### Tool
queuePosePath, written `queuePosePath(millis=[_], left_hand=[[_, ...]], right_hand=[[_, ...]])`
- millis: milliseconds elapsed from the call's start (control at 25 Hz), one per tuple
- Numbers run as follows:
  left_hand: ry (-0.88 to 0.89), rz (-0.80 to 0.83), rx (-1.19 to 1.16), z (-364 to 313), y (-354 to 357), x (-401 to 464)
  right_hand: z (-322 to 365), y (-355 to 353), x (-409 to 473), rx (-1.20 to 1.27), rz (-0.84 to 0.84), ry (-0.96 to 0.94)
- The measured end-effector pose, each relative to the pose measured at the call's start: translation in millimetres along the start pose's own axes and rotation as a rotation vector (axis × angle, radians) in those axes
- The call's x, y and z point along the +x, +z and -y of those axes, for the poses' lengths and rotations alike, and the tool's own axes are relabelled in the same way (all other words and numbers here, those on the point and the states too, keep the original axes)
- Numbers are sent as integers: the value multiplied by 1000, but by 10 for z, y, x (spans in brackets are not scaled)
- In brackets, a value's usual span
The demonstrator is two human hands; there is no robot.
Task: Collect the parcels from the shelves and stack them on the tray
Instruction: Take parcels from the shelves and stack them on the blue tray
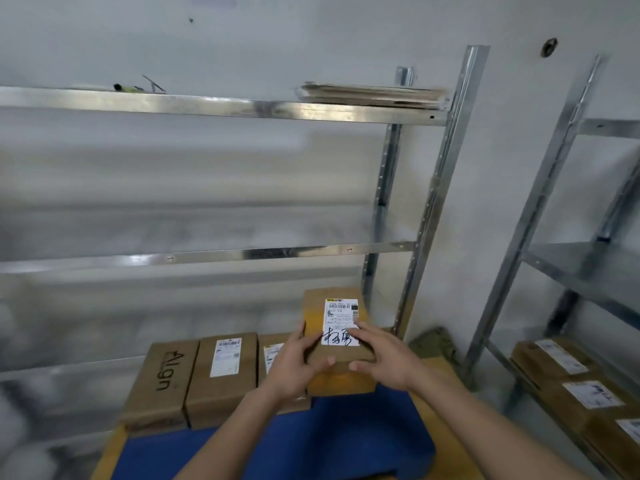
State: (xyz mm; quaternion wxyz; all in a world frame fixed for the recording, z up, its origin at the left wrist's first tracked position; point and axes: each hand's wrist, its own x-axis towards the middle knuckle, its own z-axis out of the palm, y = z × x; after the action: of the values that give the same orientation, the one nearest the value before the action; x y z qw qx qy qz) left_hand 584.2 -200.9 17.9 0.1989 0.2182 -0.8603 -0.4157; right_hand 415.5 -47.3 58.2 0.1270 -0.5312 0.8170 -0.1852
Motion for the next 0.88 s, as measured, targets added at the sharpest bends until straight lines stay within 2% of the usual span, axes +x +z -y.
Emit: queuePosePath(millis=[320, 640, 880], left_hand=[[-26, 22, 18, 149, -95, 74], [-119, 51, -18, 408, 612, 106], [-234, 122, 80, 691, 1130, 67]], right_hand=[[-12, 159, 233, 45, 11, 4], [-663, 521, 159, 120, 76, 24], [-1158, 994, 119, 208, 165, 60]])
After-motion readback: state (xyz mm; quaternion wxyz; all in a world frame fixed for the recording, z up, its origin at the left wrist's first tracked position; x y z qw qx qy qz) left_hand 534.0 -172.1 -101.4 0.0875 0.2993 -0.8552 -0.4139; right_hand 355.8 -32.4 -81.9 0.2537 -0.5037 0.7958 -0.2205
